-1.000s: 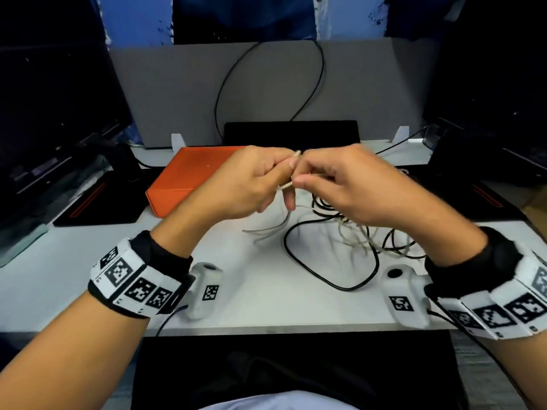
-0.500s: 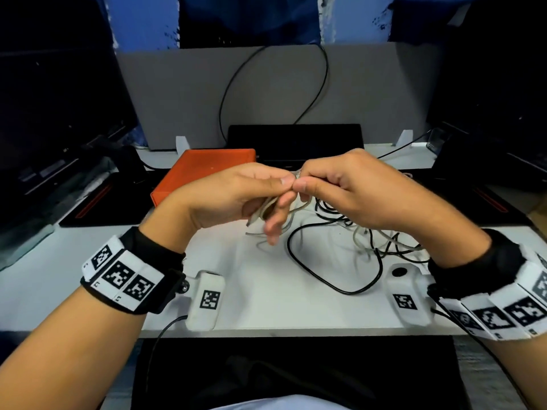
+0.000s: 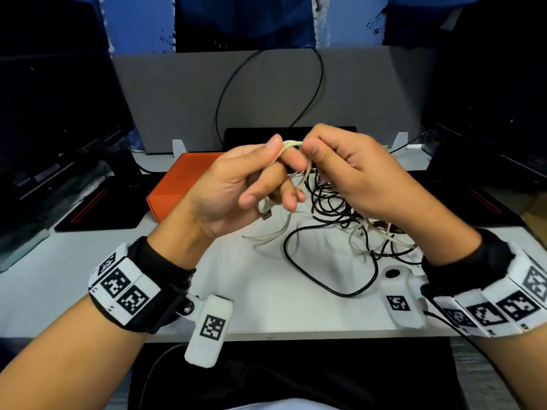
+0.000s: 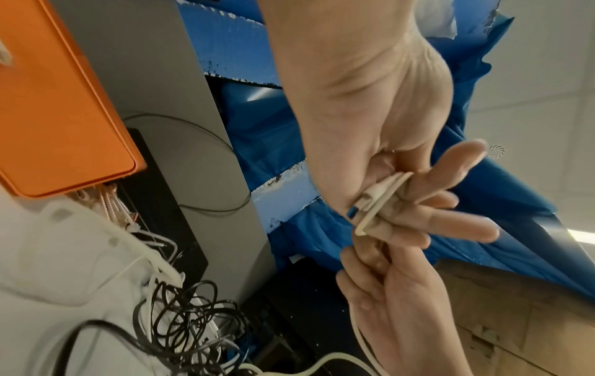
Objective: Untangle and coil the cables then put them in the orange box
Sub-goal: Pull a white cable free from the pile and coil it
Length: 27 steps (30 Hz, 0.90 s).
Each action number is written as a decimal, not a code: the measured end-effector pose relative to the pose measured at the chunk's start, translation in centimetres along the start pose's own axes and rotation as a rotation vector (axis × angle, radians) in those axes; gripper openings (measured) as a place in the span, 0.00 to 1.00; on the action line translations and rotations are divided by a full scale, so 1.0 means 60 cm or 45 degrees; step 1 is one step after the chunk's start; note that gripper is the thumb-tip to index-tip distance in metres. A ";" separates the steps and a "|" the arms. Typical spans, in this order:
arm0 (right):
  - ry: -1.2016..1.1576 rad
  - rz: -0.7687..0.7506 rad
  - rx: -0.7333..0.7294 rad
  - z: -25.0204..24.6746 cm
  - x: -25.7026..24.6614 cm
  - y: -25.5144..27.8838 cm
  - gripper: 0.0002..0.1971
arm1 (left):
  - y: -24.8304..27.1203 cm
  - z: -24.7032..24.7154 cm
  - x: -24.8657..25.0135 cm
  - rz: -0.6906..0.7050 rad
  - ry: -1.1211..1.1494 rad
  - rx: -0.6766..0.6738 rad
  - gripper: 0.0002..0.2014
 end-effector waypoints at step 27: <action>0.177 0.033 -0.306 0.004 -0.010 0.004 0.08 | 0.004 -0.017 0.021 -0.184 -1.251 0.206 0.16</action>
Point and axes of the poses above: each hand's wrist, its own y-axis away from the middle knuckle, its own z-axis out of the palm, x = y × z, the point moved 6 cm from there along -y, towards the middle knuckle, and after that the axes turned 3 degrees about -z, right-handed, at the moved point
